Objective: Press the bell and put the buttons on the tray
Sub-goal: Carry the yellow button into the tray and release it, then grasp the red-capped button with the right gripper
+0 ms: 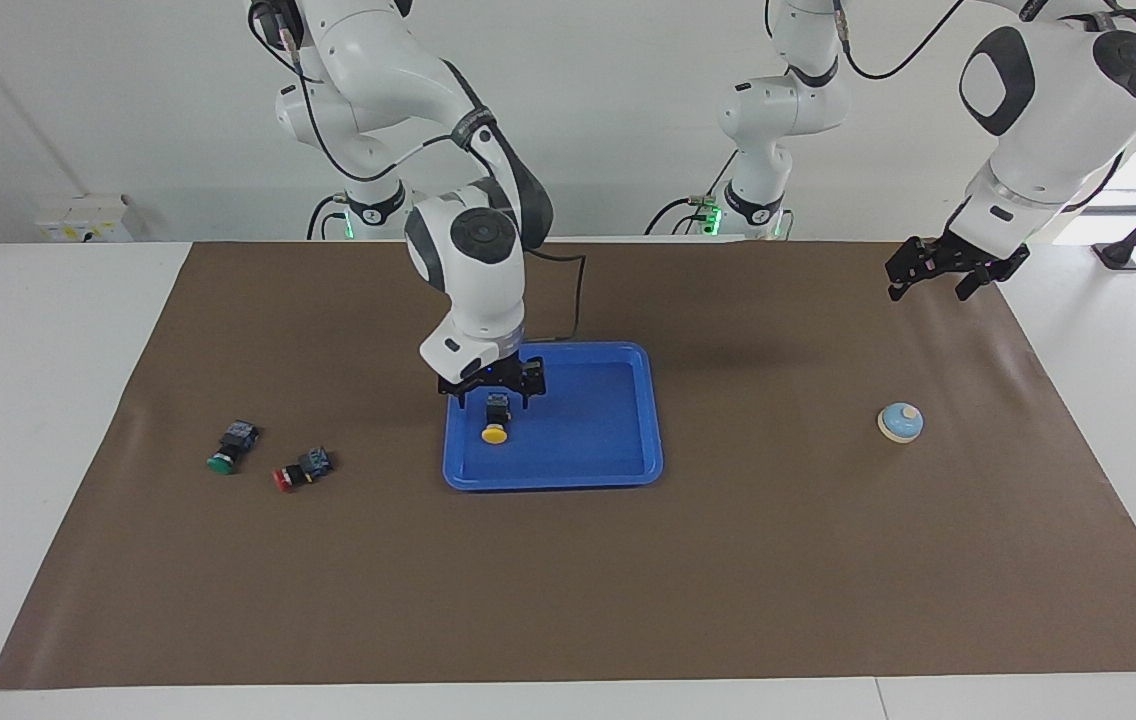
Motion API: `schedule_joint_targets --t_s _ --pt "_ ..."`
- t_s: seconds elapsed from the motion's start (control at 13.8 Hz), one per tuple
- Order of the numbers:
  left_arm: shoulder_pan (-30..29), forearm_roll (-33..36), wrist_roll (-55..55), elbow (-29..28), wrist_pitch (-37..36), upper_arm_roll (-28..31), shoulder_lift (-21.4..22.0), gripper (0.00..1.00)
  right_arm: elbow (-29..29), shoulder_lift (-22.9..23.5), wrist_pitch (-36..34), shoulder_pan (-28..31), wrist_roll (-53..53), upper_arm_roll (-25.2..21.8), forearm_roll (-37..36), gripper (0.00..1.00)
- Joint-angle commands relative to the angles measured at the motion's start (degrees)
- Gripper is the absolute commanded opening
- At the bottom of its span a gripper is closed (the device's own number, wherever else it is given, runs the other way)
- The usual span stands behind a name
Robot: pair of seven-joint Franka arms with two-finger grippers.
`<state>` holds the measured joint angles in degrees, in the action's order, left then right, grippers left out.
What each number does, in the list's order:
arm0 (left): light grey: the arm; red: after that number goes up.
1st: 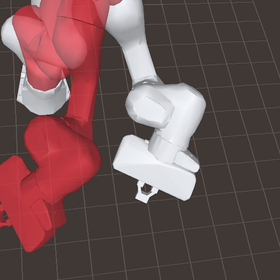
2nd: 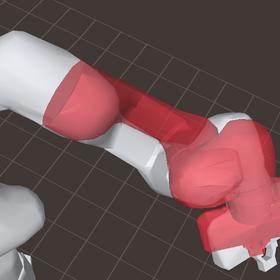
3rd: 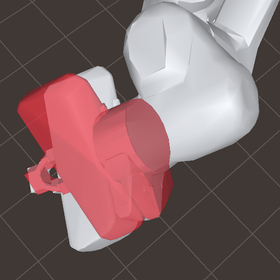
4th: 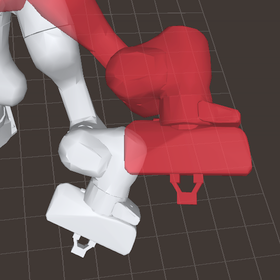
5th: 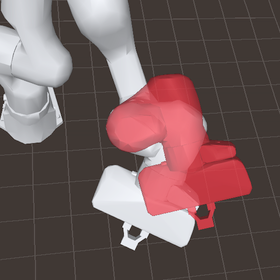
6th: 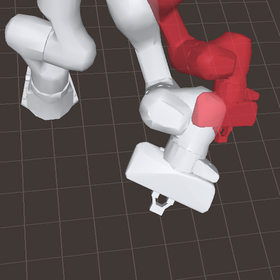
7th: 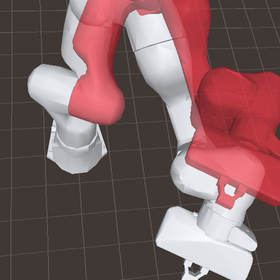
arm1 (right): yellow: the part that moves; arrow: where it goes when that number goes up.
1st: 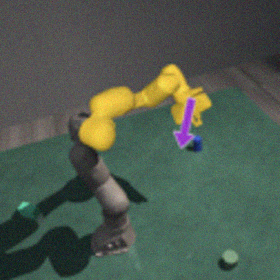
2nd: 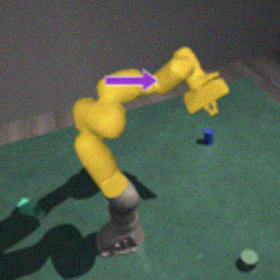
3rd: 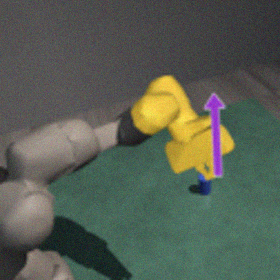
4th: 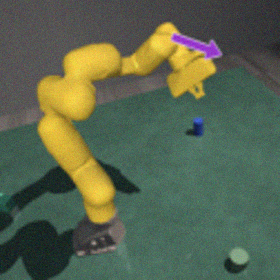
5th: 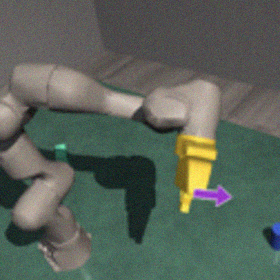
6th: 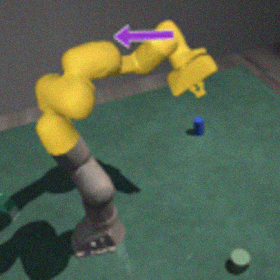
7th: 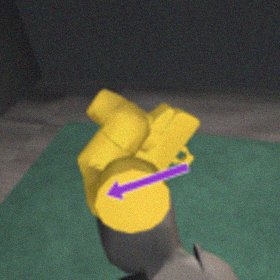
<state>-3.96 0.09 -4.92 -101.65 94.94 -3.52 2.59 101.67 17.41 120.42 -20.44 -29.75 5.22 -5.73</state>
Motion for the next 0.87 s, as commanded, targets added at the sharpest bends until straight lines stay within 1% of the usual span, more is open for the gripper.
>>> schedule_joint_targets --t_s 0.0,0.07,0.22,0.29,0.36,0.51,0.65,0.73,0.8 --pt "0.3 -0.8 0.4 -0.2 0.5 0.4 0.7 1.0 1.6 -5.2 -3.4 4.6 5.5 0.2 0.8 1.0" --pt "0.3 -0.8 0.4 -0.2 0.4 0.4 0.7 1.0 1.4 -5.6 -5.4 7.8 7.7 0.3 0.8 1.0" --pt "0.3 -0.8 0.4 -0.2 0.5 0.4 0.7 1.0 1.2 -5.9 -5.2 13.6 8.4 0.3 1.6 1.0" --pt "0.3 -0.8 0.4 -0.2 0.5 0.4 0.7 1.0 1.2 -5.5 -4.2 17.3 8.5 0.2 3.0 1.0" --pt "0.3 -0.8 0.4 -0.2 0.5 0.4 0.7 1.0 1.5 -5.5 -2.7 19.9 8.3 0.1 3.1 0.98" --pt "0.3 -0.8 0.4 -0.2 0.5 0.4 0.7 1.0 3.7 -5.5 1.0 24.6 6.8 0.0 3.1 0.91" --pt "0.3 -0.8 0.4 -0.2 0.5 0.4 0.7 1.0 5.5 -5.5 3.1 27.5 3.9 -0.1 3.1 0.9" --pt "0.3 -0.8 0.4 -0.2 0.5 0.4 0.7 1.0 6.2 -5.0 4.4 27.6 1.1 -0.1 3.1 0.89" --pt "0.3 -0.8 0.4 -0.2 0.4 0.4 0.7 1.0 6.2 -3.5 5.0 27.8 -2.2 -0.1 3.1 0.89"
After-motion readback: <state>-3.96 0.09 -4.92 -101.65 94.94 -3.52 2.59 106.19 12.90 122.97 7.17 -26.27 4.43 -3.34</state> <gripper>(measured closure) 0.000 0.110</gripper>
